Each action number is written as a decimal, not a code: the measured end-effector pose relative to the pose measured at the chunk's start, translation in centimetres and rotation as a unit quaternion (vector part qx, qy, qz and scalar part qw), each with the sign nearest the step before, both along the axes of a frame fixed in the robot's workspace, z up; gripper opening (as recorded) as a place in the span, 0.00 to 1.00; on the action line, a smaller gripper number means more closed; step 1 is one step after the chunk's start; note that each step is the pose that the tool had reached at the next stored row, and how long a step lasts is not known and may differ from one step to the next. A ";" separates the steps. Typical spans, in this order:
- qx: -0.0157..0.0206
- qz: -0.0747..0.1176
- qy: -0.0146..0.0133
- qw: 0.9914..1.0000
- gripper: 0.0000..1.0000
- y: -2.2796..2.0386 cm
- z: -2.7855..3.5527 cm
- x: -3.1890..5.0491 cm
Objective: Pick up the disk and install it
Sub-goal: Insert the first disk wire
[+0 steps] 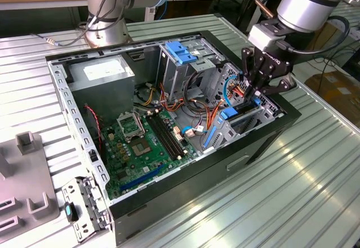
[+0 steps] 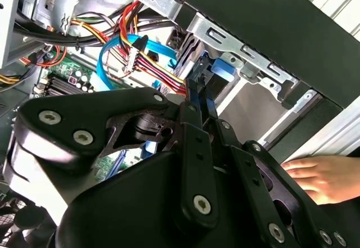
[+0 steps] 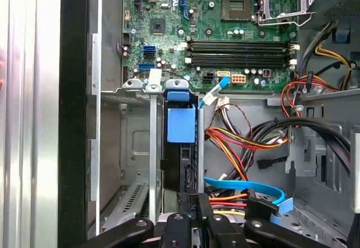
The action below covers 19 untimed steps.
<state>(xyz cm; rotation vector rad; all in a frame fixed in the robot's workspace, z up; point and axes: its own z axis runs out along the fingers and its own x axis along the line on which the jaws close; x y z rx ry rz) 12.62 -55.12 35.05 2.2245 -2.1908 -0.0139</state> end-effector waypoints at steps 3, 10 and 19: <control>0.000 0.000 0.000 1.000 0.17 -0.03 -0.15 0.00; 0.000 0.000 0.000 1.000 0.17 -0.14 -0.48 0.00; 0.000 0.000 0.000 1.000 0.17 -0.15 -0.66 0.00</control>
